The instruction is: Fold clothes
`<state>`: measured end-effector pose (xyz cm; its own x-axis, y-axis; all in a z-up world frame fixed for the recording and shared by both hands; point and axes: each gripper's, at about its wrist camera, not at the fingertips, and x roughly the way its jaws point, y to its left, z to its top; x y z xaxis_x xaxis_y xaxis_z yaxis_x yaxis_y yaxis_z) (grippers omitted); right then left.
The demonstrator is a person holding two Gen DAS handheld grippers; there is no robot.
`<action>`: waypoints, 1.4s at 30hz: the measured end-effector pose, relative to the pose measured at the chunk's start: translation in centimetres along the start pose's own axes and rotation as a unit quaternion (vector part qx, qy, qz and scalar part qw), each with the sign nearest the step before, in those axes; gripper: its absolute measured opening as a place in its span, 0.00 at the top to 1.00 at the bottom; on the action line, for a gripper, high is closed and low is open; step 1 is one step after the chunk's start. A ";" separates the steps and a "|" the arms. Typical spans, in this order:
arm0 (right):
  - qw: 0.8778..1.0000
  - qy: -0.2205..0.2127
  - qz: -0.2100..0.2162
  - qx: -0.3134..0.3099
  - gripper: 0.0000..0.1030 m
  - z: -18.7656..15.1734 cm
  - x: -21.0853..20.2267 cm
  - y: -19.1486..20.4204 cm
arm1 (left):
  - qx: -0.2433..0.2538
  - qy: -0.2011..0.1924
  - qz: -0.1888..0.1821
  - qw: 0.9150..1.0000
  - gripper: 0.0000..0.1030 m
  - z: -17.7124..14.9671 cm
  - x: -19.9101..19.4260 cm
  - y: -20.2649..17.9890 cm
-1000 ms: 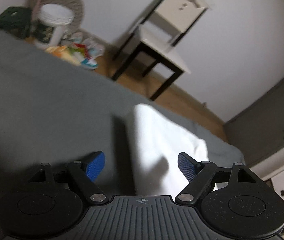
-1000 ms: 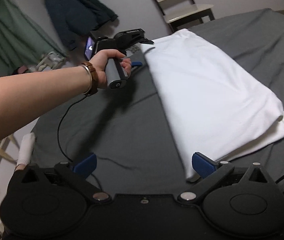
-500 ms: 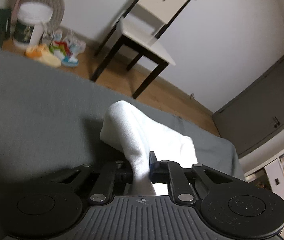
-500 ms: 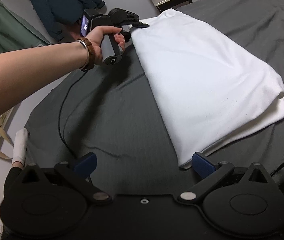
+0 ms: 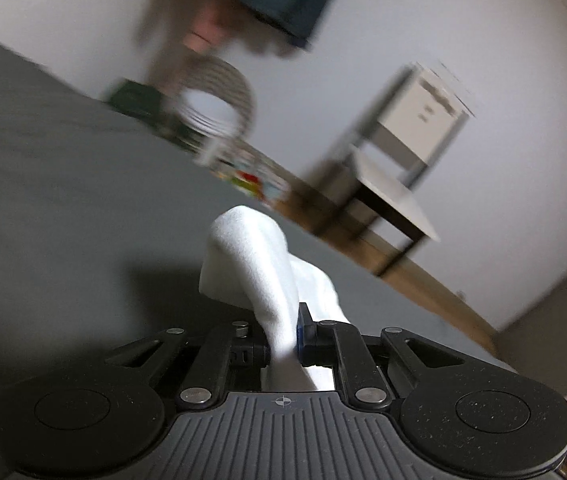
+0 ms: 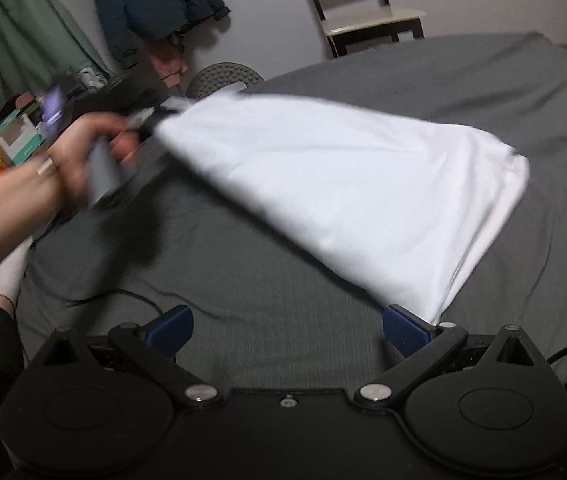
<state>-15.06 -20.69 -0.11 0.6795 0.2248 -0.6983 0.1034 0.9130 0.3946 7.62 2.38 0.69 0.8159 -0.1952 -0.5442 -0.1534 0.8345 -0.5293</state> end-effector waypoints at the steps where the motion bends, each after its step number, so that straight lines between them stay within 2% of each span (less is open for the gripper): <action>1: 1.000 -0.002 -0.002 -0.004 0.01 0.0 -0.1 0.1 | -0.006 -0.010 0.011 1.000 0.90 -0.3 -1.7 1.6; 4: 1.000 -0.009 -0.007 -0.018 0.01 -0.2 -0.2 0.3 | -0.048 -0.034 0.030 0.998 0.89 -1.8 -6.6 6.4; 7: 1.000 -0.006 0.001 0.003 0.01 0.1 -0.2 -0.3 | -0.090 -0.052 0.034 0.994 0.90 -4.0 -10.6 10.4; 10: 0.998 -0.008 0.041 0.040 0.01 0.7 -0.7 -1.4 | -0.082 -0.055 0.040 0.994 0.89 -5.5 -12.2 12.7; 12: 0.994 -0.007 0.072 0.080 0.01 1.5 -0.3 -2.6 | -0.060 -0.038 0.038 0.997 0.89 -5.9 -11.8 13.6; 15: 0.979 0.009 0.113 0.168 0.01 1.8 0.8 -5.1 | -0.016 -0.029 0.034 0.999 0.89 -6.2 -10.9 14.3; 18: 0.954 0.016 0.147 0.259 0.01 0.8 2.3 -7.8 | -0.002 -0.040 0.038 0.998 0.82 -6.2 -10.5 14.2; 22: 0.916 0.000 0.170 0.363 0.01 -0.4 3.3 -10.4 | 0.026 -0.025 0.057 0.998 0.77 -4.6 -10.3 13.3; 23: 0.914 -0.006 0.168 0.370 0.01 -0.4 3.4 -10.6 | 0.036 -0.022 0.062 0.997 0.76 -4.3 -10.8 13.0; 26: 0.917 -0.023 0.157 0.365 0.01 0.0 3.6 -10.8 | 0.071 -0.022 0.081 0.994 0.76 -3.5 -13.1 12.1; 28: 0.911 -0.035 0.155 0.381 0.01 0.1 3.9 -11.1 | 0.092 -0.045 0.102 0.990 0.76 -3.3 -15.0 11.7; 31: 0.901 -0.049 0.151 0.404 0.01 0.0 4.2 -11.5 | 0.111 -0.102 0.126 0.980 0.76 -2.9 -17.9 11.3; 32: 0.897 -0.057 0.152 0.412 0.01 -0.1 4.2 -11.5 | 0.115 -0.121 0.114 0.979 0.75 -2.9 -18.7 10.8; 34: 0.886 -0.079 0.152 0.432 0.01 -0.6 4.3 -11.5 | 0.124 -0.153 0.075 0.978 0.65 -2.9 -20.0 9.8; 35: 0.880 -0.090 0.152 0.441 0.01 -0.8 4.3 -11.5 | 0.130 -0.161 0.047 0.977 0.50 -3.1 -20.2 9.0; 36: 0.877 -0.095 0.151 0.445 0.01 -0.8 4.4 -11.4 | 0.139 -0.165 0.013 0.976 0.30 -3.5 -20.2 8.1; 38: 0.877 -0.095 0.149 0.447 0.01 -0.6 4.7 -11.1 | 0.158 -0.167 -0.048 0.972 0.16 -4.6 -19.8 6.1; 40: 0.880 -0.088 0.150 0.442 0.01 -0.7 4.9 -10.8 | 0.179 -0.149 -0.093 0.968 0.16 -6.2 -18.7 4.2; 42: 0.881 -0.086 0.151 0.440 0.01 -0.5 5.2 -10.6 | 0.176 -0.115 -0.134 0.969 0.16 -7.3 -16.9 2.5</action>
<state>-12.99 -29.01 -8.19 0.8645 0.2897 -0.4108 0.3700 0.1865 0.9101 -10.66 4.05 3.81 0.9091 -0.3420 -0.2378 0.2464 0.9018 -0.3549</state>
